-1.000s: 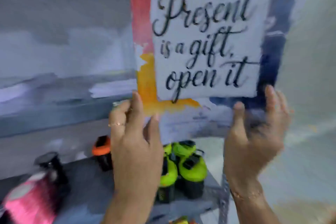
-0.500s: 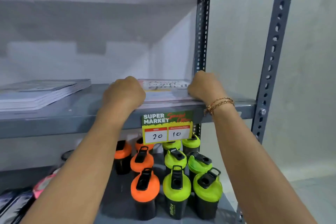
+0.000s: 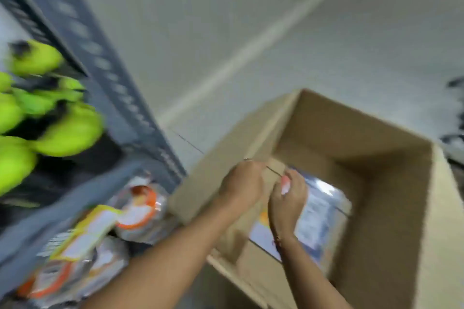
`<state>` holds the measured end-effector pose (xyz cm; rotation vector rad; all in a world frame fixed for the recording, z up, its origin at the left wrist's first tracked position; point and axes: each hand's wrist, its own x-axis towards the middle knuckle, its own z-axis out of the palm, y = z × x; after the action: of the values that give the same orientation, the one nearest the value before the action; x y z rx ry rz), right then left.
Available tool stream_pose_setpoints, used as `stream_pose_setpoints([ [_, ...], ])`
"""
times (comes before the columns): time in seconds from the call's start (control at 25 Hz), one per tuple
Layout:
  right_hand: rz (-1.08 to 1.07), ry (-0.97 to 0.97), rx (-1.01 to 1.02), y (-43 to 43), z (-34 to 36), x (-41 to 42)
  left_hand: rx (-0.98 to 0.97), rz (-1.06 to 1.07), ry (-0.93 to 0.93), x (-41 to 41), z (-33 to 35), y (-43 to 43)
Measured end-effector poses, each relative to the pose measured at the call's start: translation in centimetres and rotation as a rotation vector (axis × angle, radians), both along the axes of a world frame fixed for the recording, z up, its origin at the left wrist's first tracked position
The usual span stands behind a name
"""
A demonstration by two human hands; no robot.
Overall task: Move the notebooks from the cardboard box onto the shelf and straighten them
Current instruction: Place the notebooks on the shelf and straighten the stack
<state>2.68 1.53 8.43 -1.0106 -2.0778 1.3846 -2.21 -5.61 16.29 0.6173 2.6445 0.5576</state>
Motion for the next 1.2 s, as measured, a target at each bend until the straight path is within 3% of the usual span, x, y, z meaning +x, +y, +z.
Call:
stream_pose_setpoints([
  [0.08, -0.119, -0.428, -0.128, 4.2, -8.6, 3.9, -0.296, -0.107, -0.227, 1.0, -9.4, 3.4],
  [0.2, -0.22, -0.934, -0.323, 6.8, -15.8, 8.1, -0.585, -0.141, -0.356, 3.2, -18.7, 4.9],
  [0.32, -0.257, -1.0, -0.368, 6.0, -18.7, 9.0, -0.583, -0.117, -0.429, 5.3, -24.9, 5.1],
  [0.48, -0.445, -0.893, -0.396, 7.0, -19.2, 8.9, -0.482, 0.208, -0.344, 5.7, -27.1, 6.3],
  [0.56, -0.554, -0.836, -0.458, 8.4, -19.0, 9.1, -0.456, 0.288, -0.328, 4.4, -27.3, 6.2],
  [0.68, -0.607, -0.702, -0.44, 8.8, -16.6, 9.0, -0.397, 0.154, -0.246, 2.9, -24.5, 6.0],
  [0.8, -0.637, -0.52, -0.358, 7.8, -11.6, 7.3, -0.249, 0.087, -0.108, 2.2, -18.3, 6.0],
  [0.88, -0.598, -0.3, -0.234, 6.1, -6.6, 5.7, -0.073, 0.157, 0.018, 1.6, -11.4, 4.3],
  [1.0, -0.471, 0.27, 0.096, 2.4, 3.1, 4.8, 0.224, 0.269, 0.344, 3.3, -0.1, -1.2],
  [1.04, -0.399, 0.466, 0.152, 0.3, 7.4, 4.0, 0.358, 0.322, 0.538, 4.2, 4.3, -4.7],
  [1.2, -0.039, 0.847, 0.267, -7.1, 21.6, 2.9, 0.575, 0.536, 1.143, 9.3, 15.4, -15.5],
])
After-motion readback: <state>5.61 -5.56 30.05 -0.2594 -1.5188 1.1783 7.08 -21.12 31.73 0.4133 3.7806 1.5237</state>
